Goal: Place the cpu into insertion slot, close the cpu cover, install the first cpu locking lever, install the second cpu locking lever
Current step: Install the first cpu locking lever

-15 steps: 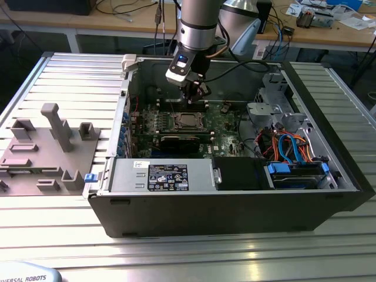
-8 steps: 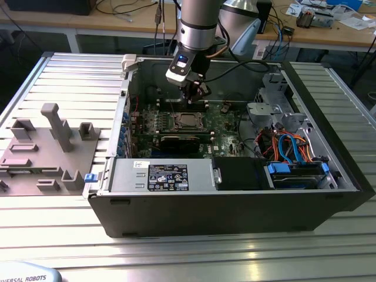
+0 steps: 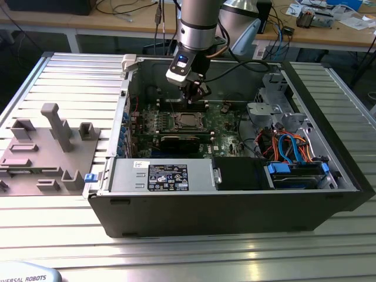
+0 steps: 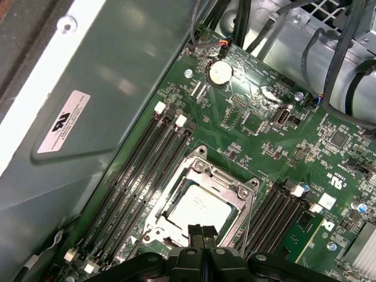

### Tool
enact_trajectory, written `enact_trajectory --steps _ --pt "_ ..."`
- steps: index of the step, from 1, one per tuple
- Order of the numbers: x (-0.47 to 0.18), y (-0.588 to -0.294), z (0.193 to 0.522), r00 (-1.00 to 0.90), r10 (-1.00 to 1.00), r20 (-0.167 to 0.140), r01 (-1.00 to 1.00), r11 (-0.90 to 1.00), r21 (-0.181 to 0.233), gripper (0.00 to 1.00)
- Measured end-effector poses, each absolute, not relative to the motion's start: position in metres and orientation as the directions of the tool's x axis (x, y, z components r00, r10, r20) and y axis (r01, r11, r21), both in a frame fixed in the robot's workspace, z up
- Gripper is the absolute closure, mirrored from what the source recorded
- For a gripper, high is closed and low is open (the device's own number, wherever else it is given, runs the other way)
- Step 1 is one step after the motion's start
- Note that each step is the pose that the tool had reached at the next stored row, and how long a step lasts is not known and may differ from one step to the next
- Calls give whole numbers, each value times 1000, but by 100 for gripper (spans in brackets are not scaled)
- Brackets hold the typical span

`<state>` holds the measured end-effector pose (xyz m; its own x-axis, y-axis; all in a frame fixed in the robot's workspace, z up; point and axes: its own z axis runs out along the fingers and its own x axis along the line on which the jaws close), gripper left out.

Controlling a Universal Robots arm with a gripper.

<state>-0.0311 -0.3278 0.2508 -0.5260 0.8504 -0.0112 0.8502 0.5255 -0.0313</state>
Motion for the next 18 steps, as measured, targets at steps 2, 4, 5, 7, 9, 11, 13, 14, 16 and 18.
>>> enact_trajectory --steps 2,4,5,7,9,11,13,14,16,18 --pt "-31 -328 251 -527 850 -11 850 526 -31 89" --pt "-31 -328 251 -528 849 -11 849 527 -31 89" --pt "-31 -328 251 -528 849 -11 849 527 -31 89" --pt "-31 -328 251 -529 849 -11 848 528 -31 89" --pt "-31 -328 251 -530 848 -11 848 529 -31 89" --pt "-31 -328 251 -531 848 -11 847 530 -31 89" --pt "-31 -328 251 -532 847 -11 847 531 -31 89" --pt "-31 -328 251 -532 847 -11 846 532 -31 89" --pt "-31 -328 251 -533 846 -11 846 533 -31 89" --pt "-31 -328 251 -534 846 -11 845 533 -31 89"
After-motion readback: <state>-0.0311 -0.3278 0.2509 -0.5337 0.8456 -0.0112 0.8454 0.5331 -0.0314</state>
